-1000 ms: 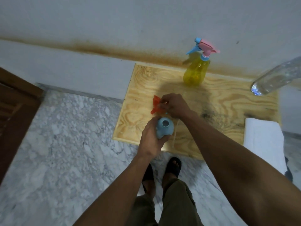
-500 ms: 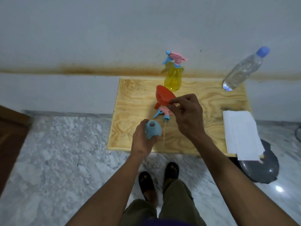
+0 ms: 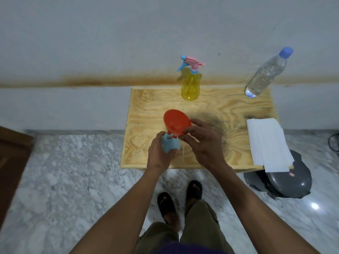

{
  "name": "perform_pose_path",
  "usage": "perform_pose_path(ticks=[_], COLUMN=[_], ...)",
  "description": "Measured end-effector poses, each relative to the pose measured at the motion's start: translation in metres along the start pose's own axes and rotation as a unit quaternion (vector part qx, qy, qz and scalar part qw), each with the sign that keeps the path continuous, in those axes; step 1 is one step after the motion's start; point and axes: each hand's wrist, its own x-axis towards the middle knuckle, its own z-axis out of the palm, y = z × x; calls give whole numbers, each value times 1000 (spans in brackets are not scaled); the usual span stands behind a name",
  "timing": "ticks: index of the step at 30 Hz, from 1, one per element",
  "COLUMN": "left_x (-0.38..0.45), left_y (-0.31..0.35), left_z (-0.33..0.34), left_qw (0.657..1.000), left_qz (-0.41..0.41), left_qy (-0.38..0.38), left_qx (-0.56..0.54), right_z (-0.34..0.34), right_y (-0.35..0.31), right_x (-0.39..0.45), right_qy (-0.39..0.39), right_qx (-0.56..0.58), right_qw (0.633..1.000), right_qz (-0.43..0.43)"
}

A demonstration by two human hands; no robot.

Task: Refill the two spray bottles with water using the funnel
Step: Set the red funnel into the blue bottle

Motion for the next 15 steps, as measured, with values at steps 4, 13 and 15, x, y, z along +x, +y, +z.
perform_pose_path(ticks=[4,13,15], left_x=[-1,-4,-4], left_y=[2,6,7], left_z=[-1,-1,-1], left_qw=[1000,999,999], left_qz=[-1,-31,-33], left_qy=[2,11,14], left_qx=[-5,-19,-16], right_z=[0,12,14], right_y=[6,17,20], right_x=[1,-1,-1], right_qy=[-36,-74,-86], right_qx=[-4,-33,-36], right_qw=[999,996,995], right_qz=[-13,-46,-41])
